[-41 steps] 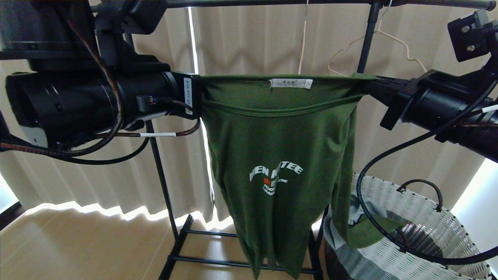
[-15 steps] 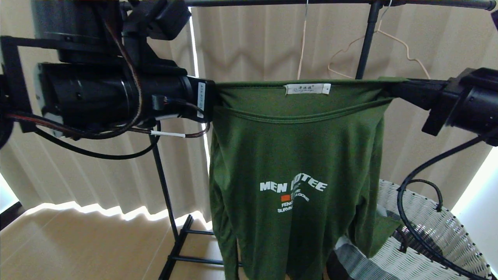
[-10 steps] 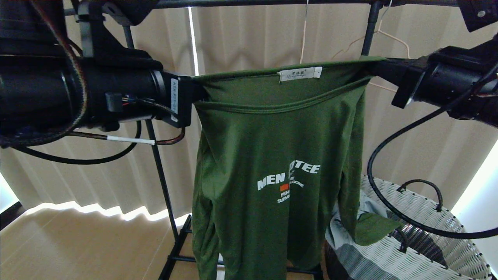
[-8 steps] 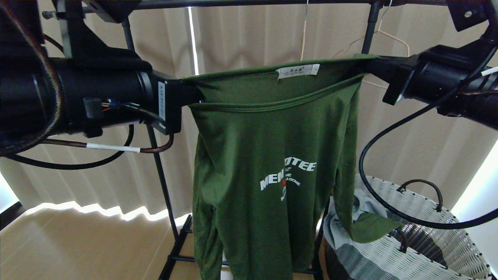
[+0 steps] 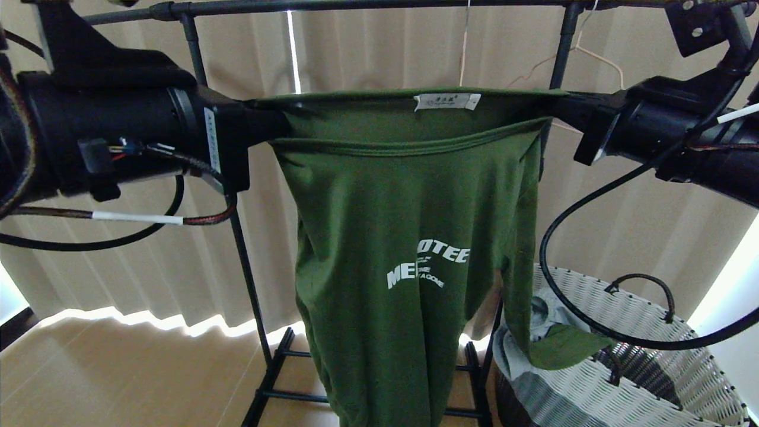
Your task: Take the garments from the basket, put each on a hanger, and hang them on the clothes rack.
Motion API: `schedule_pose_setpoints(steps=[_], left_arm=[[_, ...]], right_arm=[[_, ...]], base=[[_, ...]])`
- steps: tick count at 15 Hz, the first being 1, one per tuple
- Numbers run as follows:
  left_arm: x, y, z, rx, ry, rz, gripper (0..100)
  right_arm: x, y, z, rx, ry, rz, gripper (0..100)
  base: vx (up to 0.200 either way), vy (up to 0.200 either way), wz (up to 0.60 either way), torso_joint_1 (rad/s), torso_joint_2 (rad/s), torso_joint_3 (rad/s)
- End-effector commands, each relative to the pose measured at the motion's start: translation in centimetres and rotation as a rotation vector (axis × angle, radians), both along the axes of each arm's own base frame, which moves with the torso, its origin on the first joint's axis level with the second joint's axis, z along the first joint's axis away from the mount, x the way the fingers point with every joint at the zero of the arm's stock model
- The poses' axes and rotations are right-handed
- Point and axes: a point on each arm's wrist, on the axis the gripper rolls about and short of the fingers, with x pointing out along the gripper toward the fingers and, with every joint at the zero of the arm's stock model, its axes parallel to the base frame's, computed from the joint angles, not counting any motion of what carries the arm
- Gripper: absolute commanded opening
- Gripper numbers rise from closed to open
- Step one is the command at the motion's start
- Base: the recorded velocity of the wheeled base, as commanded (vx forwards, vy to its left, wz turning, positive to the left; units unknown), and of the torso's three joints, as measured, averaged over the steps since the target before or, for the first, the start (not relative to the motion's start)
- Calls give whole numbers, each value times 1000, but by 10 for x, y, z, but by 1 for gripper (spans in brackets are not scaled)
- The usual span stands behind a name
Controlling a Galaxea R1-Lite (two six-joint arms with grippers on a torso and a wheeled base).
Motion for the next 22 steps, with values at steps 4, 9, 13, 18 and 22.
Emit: schedule_pose_setpoints(steps=[4,9,13,18,22], left_arm=[[48,-22,-13,-14,-60,198,0],[44,-19,-13,-18,-57,196,0],[40,-17,-19,-6,-42,189,0],[40,-17,-20,-7,-41,189,0],[40,-17,-22,-2,-35,187,0]], right_arm=[[-40,-15,8,-6,12,-4,0],[-40,-15,-3,-18,44,-4,0],[-38,-15,-4,-19,48,-4,0],[-39,-15,-3,-20,50,-4,0],[-39,-15,-7,-24,63,-4,0]], base=[[0,0,0,0,0,0],[0,0,0,0,0,0],[0,0,0,0,0,0],[0,0,0,0,0,0],[0,0,0,0,0,0]])
